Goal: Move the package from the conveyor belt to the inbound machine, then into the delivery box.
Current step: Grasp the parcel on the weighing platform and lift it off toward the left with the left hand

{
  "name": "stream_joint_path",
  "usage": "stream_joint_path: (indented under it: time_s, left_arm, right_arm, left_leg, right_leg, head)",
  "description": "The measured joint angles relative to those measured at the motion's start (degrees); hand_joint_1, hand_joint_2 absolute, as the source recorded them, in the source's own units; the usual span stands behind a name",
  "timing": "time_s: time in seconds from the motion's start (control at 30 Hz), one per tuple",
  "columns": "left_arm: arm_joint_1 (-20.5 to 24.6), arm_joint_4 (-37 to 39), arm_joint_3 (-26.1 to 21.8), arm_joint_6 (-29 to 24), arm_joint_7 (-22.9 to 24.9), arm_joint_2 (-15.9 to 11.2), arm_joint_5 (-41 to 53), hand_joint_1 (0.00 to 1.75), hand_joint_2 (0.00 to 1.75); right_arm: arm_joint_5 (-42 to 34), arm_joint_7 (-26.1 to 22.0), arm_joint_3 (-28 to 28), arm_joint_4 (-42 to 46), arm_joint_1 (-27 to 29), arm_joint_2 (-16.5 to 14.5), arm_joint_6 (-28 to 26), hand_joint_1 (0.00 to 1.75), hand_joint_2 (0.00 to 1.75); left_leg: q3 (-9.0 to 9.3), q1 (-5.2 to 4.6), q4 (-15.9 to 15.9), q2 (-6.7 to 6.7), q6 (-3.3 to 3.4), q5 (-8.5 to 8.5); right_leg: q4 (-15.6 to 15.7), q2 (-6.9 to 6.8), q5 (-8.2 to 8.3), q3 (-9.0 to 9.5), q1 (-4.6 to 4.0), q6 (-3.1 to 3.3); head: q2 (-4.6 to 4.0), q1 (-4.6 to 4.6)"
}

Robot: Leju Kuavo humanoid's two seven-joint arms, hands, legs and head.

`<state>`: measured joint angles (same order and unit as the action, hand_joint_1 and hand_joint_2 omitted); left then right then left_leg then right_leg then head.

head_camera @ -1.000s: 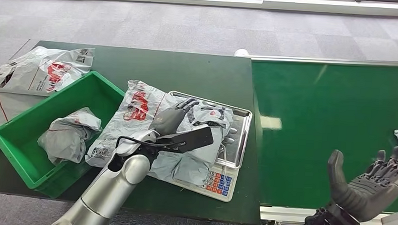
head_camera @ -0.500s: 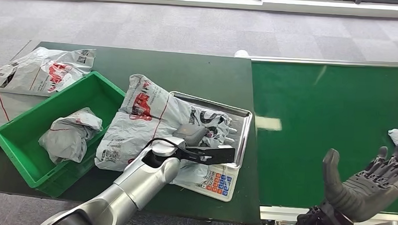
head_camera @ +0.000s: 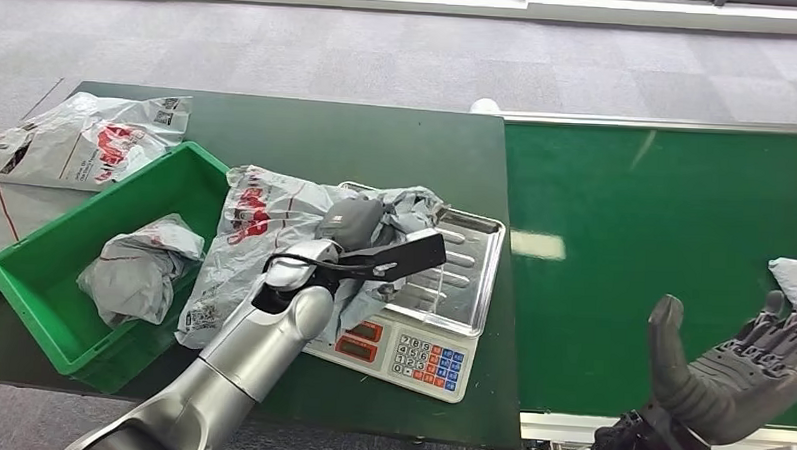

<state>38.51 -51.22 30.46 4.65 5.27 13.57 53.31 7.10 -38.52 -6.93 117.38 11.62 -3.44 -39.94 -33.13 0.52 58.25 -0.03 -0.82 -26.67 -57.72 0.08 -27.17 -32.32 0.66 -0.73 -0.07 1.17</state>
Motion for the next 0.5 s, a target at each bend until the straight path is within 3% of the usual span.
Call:
stream_joint_path:
  time_s: [0.17,0.27,0.37,0.5]
  left_arm:
    - [-0.91,-16.64,-3.93,-13.11,-2.97,-3.70,6.61,1.75,1.75]
    - [-0.11,-25.80,-8.94,-15.43,-2.51,-6.78,9.27,1.75,1.75]
    - [0.25,-28.08,-15.95,-15.60,-1.48,-10.30,10.48,1.75,1.75]
    - [0.12,-24.69,-25.54,-14.11,0.25,-15.41,16.31,1.75,1.75]
  right_arm:
    - [0.05,-0.62,0.28,1.66,1.14,-0.46,-0.04,0.00,1.75]
    - [0.09,-1.19,0.44,2.37,2.12,-0.70,-0.07,0.00,1.75]
    - [-0.03,-1.30,0.44,2.39,3.96,-0.42,-0.08,0.00,1.75]
    - [-1.35,-1.34,0.23,2.26,6.43,1.06,-0.08,0.00,1.75]
  left_leg:
    - [-0.16,0.02,-0.01,0.01,-0.01,0.00]
    - [-0.13,0.02,-0.07,0.04,-0.02,0.00]
    - [-0.08,0.03,-0.12,0.06,-0.08,0.03]
    - [-0.09,0.03,-0.17,0.07,-0.22,0.13]
  right_leg:
    - [-0.04,0.03,0.00,-0.18,-0.01,0.01]
    - [-0.04,0.04,-0.03,-0.19,-0.03,0.04]
    - [-0.04,0.06,-0.05,-0.17,-0.04,0.10]
    - [-0.07,0.10,-0.02,-0.23,-0.09,0.19]
  head:
    - [0.00,0.00]
    - [0.00,-0.01]
    - [0.00,0.00]
    - [0.00,0.01]
